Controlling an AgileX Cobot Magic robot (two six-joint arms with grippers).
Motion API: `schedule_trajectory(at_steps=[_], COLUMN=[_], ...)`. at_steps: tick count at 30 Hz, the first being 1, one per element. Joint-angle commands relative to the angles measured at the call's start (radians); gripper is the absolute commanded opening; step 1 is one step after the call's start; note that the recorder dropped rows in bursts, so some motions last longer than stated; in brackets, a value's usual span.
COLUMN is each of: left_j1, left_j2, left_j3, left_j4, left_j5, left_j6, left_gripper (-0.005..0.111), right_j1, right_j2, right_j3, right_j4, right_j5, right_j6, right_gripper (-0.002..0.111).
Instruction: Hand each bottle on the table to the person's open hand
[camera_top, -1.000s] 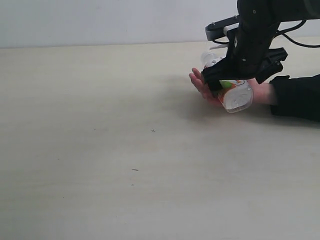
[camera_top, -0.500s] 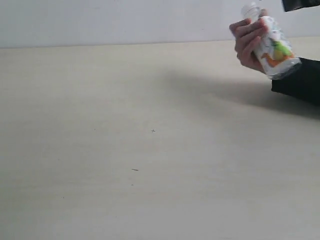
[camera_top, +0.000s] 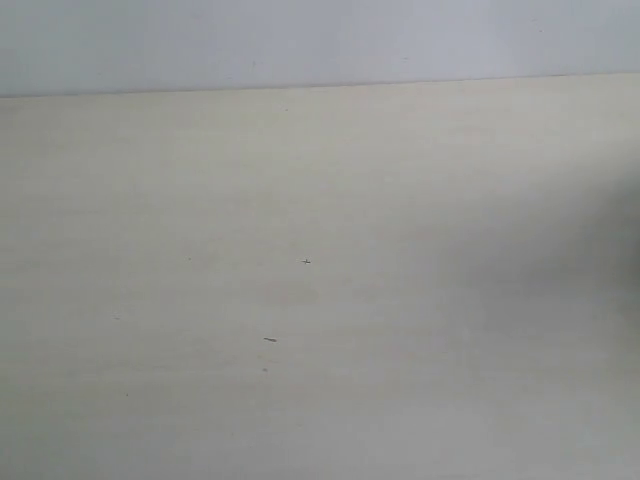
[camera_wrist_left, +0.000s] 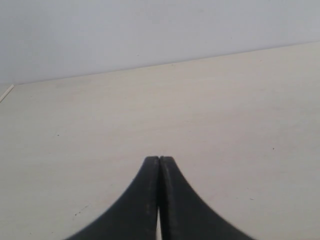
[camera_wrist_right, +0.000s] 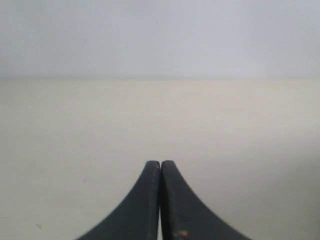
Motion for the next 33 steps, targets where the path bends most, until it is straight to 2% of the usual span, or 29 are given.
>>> schedule_trajectory(at_steps=[1,4,17,18,21,24,29,33], left_j1=[0.0,0.0,0.0,0.0,0.001,0.001,0.018,0.043], left_j2=[-0.006,-0.006,-0.006,-0.006,-0.006,-0.006,-0.006,-0.006], left_j3=[-0.001,-0.001,-0.001,-0.001,-0.001,-0.001,-0.001,-0.001], left_j4=[-0.003,-0.003,-0.003,-0.003,-0.003,-0.003,-0.003,-0.003], left_j5=[-0.004,-0.004,-0.004,-0.004,-0.004,-0.004,-0.004,-0.004], left_j6=[-0.003,-0.003,-0.003,-0.003,-0.003,-0.003,-0.003,-0.003], left_gripper=[0.001,0.001,0.001,0.001,0.001,0.001,0.001,0.001], right_j1=[-0.002,-0.002,-0.002,-0.026,-0.132,-0.202,-0.325,-0.372], right_j2=[-0.152,-0.241,-0.241,-0.241,-0.241,-0.241,-0.241,-0.241], right_j3=[0.021,0.021,0.037,0.087,0.25,0.33,0.409,0.433], right_j4=[-0.031,-0.022,-0.067,-0.123,-0.215,-0.229,-0.229,-0.225], right_j5=[-0.064,-0.064,-0.097,-0.132,-0.391,-0.508,-0.525,-0.528], right_j6=[0.003,0.003,0.003,0.003,0.003,0.003,0.012,0.014], right_gripper=[0.0,0.0,0.0,0.0,0.0,0.0,0.0,0.0])
